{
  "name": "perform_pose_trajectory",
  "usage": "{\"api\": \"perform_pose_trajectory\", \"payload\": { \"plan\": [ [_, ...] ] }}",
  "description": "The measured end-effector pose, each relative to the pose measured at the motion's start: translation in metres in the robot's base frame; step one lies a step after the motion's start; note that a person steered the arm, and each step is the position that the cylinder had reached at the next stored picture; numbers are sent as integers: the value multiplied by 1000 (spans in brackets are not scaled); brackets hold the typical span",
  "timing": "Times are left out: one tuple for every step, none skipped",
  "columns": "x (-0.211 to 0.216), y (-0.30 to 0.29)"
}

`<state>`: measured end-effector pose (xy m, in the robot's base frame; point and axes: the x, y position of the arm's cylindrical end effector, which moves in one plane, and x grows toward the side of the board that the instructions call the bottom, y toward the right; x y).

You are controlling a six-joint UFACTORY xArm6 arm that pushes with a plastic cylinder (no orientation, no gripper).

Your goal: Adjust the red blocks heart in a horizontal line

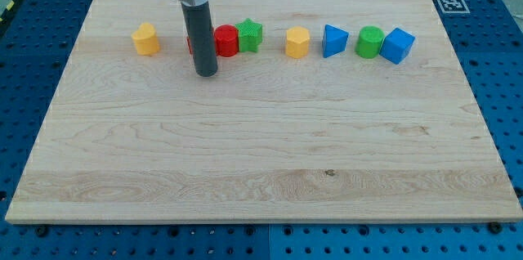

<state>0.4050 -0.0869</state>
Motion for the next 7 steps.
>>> {"api": "perform_pose_trajectory", "payload": {
  "plan": [
    [-6,3],
    [-29,3],
    [-36,3],
    [-35,3],
    [-16,0],
    [-14,0],
    [-27,0]
  ]
}}
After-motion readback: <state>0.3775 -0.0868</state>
